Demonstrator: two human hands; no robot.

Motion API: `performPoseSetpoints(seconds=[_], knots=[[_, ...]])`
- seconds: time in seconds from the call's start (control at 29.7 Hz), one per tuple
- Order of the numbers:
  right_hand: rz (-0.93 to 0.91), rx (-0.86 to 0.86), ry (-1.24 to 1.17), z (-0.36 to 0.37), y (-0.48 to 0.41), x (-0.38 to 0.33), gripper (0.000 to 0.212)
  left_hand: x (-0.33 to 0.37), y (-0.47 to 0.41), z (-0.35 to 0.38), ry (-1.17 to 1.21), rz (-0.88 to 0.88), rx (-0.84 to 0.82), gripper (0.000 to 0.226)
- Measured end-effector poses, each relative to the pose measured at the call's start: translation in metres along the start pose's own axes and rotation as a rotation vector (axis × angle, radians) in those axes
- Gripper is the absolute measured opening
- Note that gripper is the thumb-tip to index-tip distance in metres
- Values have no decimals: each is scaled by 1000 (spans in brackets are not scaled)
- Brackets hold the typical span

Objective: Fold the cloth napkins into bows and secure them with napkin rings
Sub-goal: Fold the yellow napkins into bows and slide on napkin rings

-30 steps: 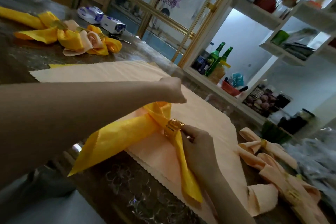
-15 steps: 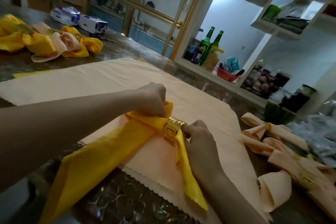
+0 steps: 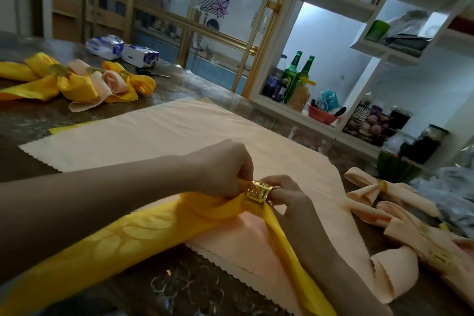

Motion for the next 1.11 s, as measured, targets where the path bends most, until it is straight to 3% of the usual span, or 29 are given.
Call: performPoseSetpoints(seconds=[0.03, 0.1, 0.2, 0.34, 0.4, 0.51, 0.57, 0.67, 0.78, 0.94, 1.04, 1.11], knots=[[-1, -28, 26, 3, -2, 0, 8, -1, 1, 1, 1, -6, 15, 23], [-4, -51, 66, 4, -4, 1, 17, -7, 2, 5, 61, -37, -3, 35], [12, -60, 29, 4, -6, 2, 12, -5, 3, 17, 80, -56, -159, 58], [38, -31, -15, 1, -5, 1, 15, 15, 8, 19, 80, 11, -251, 53], [68, -10, -60, -1, -6, 5, 15, 21, 10, 20, -8, 70, -211, 52], [111, -9, -127, 3, -6, 11, 39, 18, 12, 17, -211, 137, -56, 51], [124, -35, -137, 7, -6, 8, 43, 17, 15, 14, -263, 156, 15, 49], [158, -67, -248, 7, -4, 5, 27, 16, 16, 7, -307, 163, 75, 48], [305, 6, -315, -9, 4, 20, 10, 2, 15, -7, -406, 121, 146, 43], [392, 109, -267, -19, 9, 24, 12, -23, 18, -14, -267, 38, 148, 50], [543, 24, -416, -1, 10, 23, 8, -21, 21, -17, -192, 58, 181, 54], [590, -37, -473, 10, 12, 21, 25, -18, 24, -20, -173, 86, 204, 56]])
Point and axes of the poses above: each hand's wrist, its own y-axis away from the middle knuckle, its own z-axis out of the palm, x = y × z, the point moved 10 cm from there along -y, towards the middle knuckle, and after that the axes turned 8 degrees about -z, right-handed, at the moved point
